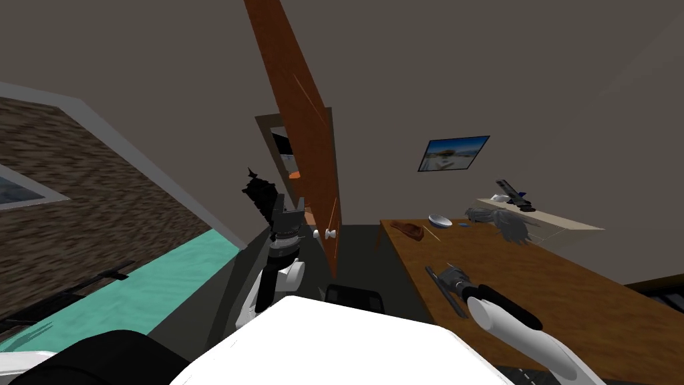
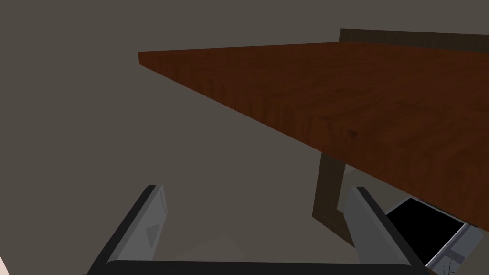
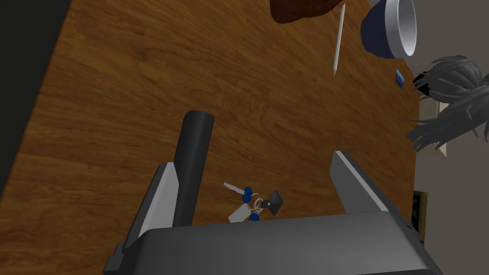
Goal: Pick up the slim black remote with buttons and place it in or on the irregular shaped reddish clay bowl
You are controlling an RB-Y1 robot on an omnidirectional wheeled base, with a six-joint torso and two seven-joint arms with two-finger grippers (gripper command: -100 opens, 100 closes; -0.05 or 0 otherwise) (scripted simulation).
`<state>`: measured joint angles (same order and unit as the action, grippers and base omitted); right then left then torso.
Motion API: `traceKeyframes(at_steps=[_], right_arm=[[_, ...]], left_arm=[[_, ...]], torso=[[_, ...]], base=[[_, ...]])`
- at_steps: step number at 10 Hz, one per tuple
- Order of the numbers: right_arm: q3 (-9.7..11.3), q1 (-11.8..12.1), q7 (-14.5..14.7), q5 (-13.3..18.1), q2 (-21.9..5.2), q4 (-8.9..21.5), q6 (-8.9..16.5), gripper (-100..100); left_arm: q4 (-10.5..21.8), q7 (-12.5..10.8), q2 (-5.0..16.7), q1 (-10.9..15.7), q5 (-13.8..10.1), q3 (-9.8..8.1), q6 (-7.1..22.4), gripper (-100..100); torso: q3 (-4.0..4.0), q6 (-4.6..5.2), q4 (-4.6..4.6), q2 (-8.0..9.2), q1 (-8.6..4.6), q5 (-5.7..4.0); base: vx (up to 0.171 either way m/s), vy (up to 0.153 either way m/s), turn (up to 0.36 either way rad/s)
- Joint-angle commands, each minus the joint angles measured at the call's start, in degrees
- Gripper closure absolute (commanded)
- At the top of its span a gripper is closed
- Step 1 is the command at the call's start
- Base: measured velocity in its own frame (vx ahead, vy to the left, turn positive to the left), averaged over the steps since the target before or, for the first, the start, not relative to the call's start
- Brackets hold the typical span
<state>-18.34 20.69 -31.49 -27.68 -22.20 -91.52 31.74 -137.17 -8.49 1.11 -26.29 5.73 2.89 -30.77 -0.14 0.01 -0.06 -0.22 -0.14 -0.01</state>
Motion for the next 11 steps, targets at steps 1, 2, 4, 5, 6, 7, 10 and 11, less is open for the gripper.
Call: traceKeyframes(at_steps=[1,2,4,5,6,7,10,11], right_arm=[[-0.11,-0.38,-0.74,-0.72,-0.26,1.43,1.84,-100],[-0.50,-0.89,-2.16,-1.61,-0.31,3.27,4.14,-100],[-0.86,-1.40,-3.55,-2.47,-0.31,5.05,7.09,-100],[-0.86,-1.40,-3.55,-2.47,-0.31,5.05,7.28,-100],[-1.20,-1.89,-4.88,-3.30,-0.27,6.77,9.84,-100],[-1.52,-2.36,-6.17,-4.09,-0.23,8.42,11.44,-100],[-1.83,-2.82,-7.39,-4.84,-0.19,9.98,14.61,-100],[-2.11,-3.24,-8.54,-5.54,-0.17,11.44,16.78,-100]], left_arm=[[0.00,0.00,0.00,0.00,0.00,0.00,0.00,0],[0.00,0.00,0.00,0.00,0.00,0.00,0.00,0],[0.00,0.00,0.00,0.00,0.00,0.00,0.00,0],[0.00,0.00,0.00,0.00,0.00,0.00,0.00,0],[0.00,0.00,0.00,0.00,0.00,0.00,0.00,0],[0.00,0.00,0.00,0.00,0.00,0.00,0.00,0],[0.00,0.00,0.00,0.00,0.00,0.00,0.00,0],[0.00,0.00,0.00,0.01,0.00,0.00,0.00,0]], torso=[[0.00,0.00,0.00,0.00,0.00,0.00],[0.01,-0.01,0.00,0.03,0.00,-0.01],[0.01,-0.01,0.00,0.02,-0.01,0.00],[-0.03,0.00,-0.01,-0.05,-0.04,-0.01],[-0.02,-0.01,-0.01,-0.03,-0.02,-0.01],[-0.01,0.00,0.00,-0.01,-0.05,-0.01],[-0.02,-0.02,-0.01,-0.03,-0.05,-0.02],[0.07,-0.02,0.03,0.14,0.00,0.00]], base=[[0.058,-0.028,-0.021],[0.068,-0.029,-0.043],[0.073,-0.033,-0.032],[0.073,-0.029,-0.015],[0.064,-0.039,-0.041],[0.104,-0.071,-0.062],[0.054,-0.034,0.004],[0.015,-0.019,0.054]])
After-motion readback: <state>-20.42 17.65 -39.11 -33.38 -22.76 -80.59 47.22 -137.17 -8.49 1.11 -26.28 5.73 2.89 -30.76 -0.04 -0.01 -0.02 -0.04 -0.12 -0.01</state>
